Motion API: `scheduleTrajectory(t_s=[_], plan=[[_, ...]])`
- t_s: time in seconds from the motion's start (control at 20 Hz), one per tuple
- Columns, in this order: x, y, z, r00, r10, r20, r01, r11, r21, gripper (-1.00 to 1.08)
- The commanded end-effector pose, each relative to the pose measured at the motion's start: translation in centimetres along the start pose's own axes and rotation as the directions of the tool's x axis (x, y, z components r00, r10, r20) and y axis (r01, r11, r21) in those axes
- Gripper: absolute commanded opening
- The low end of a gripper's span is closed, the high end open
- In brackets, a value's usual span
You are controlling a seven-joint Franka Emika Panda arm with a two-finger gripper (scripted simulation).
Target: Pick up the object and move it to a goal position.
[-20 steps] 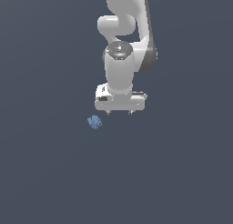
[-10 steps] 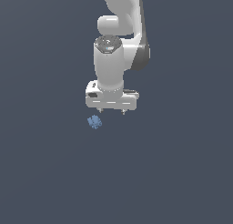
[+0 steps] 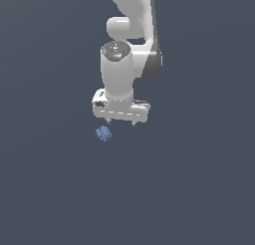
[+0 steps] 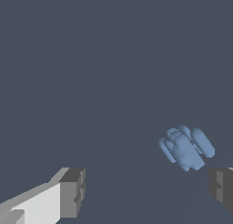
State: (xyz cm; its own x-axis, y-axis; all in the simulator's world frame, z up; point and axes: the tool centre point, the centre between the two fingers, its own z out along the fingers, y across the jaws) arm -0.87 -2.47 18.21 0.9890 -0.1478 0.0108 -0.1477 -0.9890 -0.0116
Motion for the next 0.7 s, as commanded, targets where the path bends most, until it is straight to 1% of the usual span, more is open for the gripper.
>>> scheduleTrajectory(t_s=[0.0, 0.2, 0.35, 0.5, 0.65], plan=[[-0.1, 0.4, 0.4, 0.999, 0.041, 0.001, -0.041, 0.999, 0.001, 1.00], [-0.2, 1.3, 1.3, 0.991, 0.132, 0.004, -0.132, 0.991, 0.003, 1.00], [-0.3, 2.2, 2.2, 0.976, 0.217, 0.006, -0.217, 0.976, 0.004, 1.00], [-0.5, 3.2, 3.2, 0.949, 0.316, 0.009, -0.316, 0.949, 0.003, 1.00], [-0.8, 4.3, 4.2, 0.910, 0.415, 0.010, -0.415, 0.910, 0.002, 1.00]])
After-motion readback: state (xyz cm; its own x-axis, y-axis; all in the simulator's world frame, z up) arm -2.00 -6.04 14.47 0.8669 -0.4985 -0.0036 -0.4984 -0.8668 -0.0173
